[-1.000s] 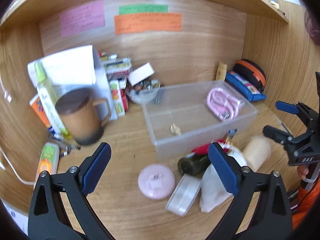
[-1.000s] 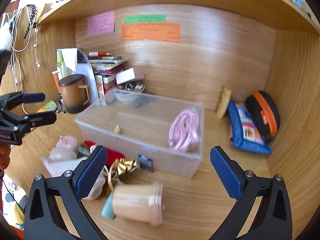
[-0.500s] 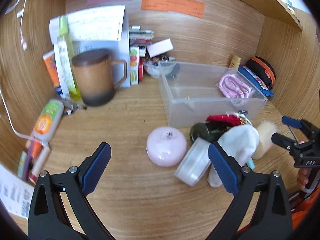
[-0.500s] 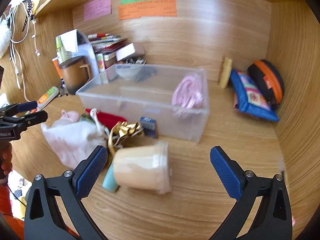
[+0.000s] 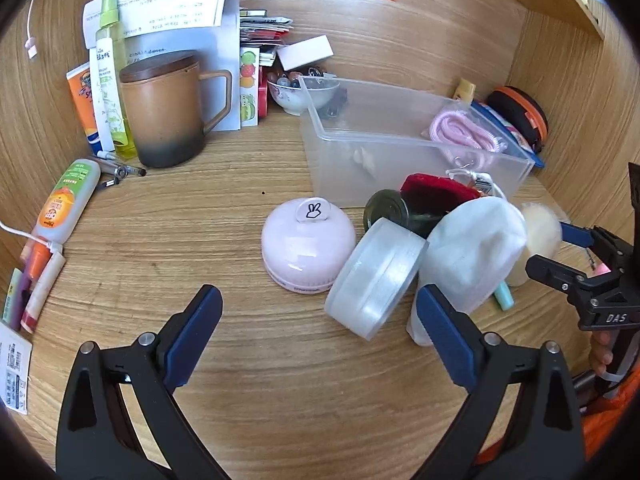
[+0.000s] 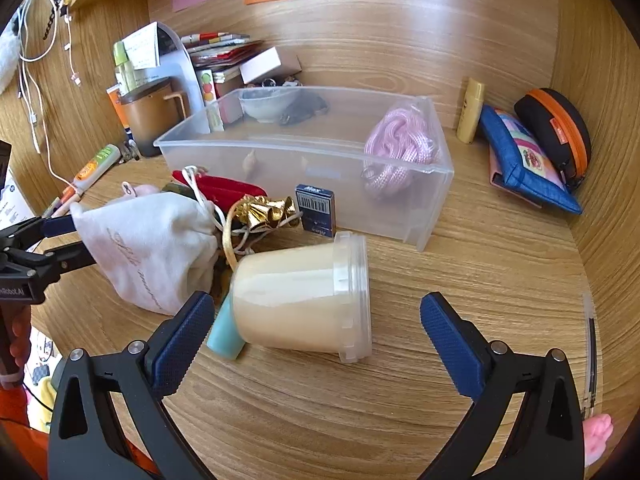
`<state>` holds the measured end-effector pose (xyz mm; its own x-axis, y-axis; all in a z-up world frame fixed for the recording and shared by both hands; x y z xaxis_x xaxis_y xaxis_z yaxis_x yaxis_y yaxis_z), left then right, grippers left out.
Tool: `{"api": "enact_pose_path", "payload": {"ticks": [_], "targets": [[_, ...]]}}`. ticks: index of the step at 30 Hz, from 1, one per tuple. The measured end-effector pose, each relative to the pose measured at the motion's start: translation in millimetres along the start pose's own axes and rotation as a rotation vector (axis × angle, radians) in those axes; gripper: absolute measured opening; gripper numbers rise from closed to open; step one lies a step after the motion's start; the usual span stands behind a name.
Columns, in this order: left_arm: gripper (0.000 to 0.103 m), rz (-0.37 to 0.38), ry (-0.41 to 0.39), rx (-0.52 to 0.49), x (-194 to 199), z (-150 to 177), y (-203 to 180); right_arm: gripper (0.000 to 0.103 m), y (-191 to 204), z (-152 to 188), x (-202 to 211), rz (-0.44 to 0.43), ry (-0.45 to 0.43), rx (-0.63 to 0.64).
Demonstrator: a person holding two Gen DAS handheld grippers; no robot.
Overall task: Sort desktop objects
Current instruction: 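Grasp the beige plastic cup with the right gripper while left grasps clear container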
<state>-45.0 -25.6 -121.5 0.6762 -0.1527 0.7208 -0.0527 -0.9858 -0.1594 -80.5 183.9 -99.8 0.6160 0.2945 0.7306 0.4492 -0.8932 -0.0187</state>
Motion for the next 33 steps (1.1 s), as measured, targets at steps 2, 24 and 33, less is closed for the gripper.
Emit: {"api": "enact_pose_path", "payload": {"ticks": [2,24,33], "targets": [[0.099,-0.001,-0.005,-0.004,-3,-2,-2,0.103,-2,2,-4,-0.01,0.011,-0.019],[0.054,0.081,-0.019,-0.026,-8,-14,-24,0.068,0,2,-15,-0.07,0.016,-0.05],[0.054,0.095,0.011,-0.01,-19,-12,-26,0.067,-7,4,-7,-0.038,0.014,-0.002]]}}
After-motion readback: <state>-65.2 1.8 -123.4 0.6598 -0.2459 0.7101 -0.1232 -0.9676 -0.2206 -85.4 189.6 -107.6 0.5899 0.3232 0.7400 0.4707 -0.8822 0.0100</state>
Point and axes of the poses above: each gripper's, at about its wrist camera, not at the fingertips, and x roughly against the way its jaws point, y to its left, z to its underside, the point moved 9 cm from there along -x, roughly the way its jaws point, and after that the axes turned 4 degrees about x, right-handed, at the moved point
